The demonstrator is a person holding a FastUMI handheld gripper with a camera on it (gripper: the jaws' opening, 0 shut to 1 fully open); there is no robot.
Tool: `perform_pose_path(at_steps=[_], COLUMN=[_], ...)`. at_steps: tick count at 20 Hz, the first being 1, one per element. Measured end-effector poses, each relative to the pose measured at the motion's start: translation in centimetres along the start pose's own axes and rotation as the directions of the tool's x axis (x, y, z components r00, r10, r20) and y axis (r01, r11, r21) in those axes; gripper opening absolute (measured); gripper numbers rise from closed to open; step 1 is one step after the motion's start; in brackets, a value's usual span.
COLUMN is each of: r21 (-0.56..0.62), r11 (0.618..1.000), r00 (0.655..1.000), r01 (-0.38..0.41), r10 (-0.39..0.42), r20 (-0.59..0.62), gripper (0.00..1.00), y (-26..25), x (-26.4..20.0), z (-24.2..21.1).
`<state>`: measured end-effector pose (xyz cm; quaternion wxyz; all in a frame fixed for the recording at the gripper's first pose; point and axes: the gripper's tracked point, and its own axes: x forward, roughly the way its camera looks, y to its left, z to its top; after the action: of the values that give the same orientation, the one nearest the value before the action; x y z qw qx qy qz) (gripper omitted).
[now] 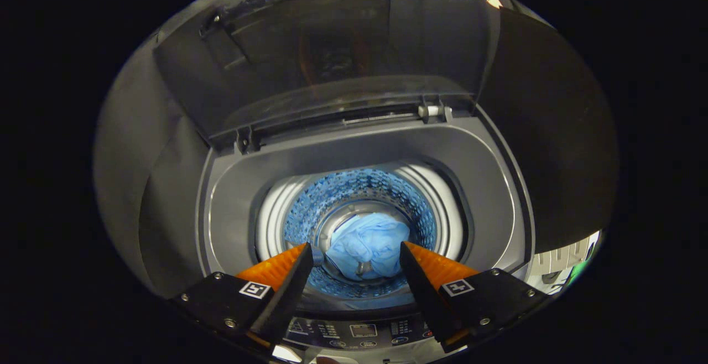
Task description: Put the clothes into the washing machine and then close the washing machine lid.
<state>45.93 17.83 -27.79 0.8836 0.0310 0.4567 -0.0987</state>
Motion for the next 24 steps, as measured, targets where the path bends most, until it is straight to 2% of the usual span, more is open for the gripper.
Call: perform_pose_path(at_steps=[3, 7, 9, 11, 16, 19, 24], r21=[-0.027, 0.048, 0.044, 0.034, 0.039, 0.022, -0.02], r11=[0.998, 0.998, 0.997, 0.994, 0.992, 0.993, 0.994], r00=[0.997, 0.984, 0.972, 0.954, 0.895, 0.875, 0.882], r01=[0.057, 0.032, 0.061, 0.104, 0.123, 0.119, 0.105], r10=[-0.056, -0.04, -0.069, -0.109, -0.128, -0.115, -0.084], r20=[0.043, 0.175, 0.226, 0.28, 0.426, 0.471, 0.464], gripper=[0.97, 0.97, 0.96, 0.97, 0.96, 0.97, 0.97], y=[-1.5, -1.9, -2.8, -3.6, -3.3, -2.5, -0.8], x=[-2.0, -6.1, -7.9, -10.8, -17.5, -18.7, -17.0], z=[1.2, 3.4, 5.3, 8.2, 17.7, 22.6, 27.8])
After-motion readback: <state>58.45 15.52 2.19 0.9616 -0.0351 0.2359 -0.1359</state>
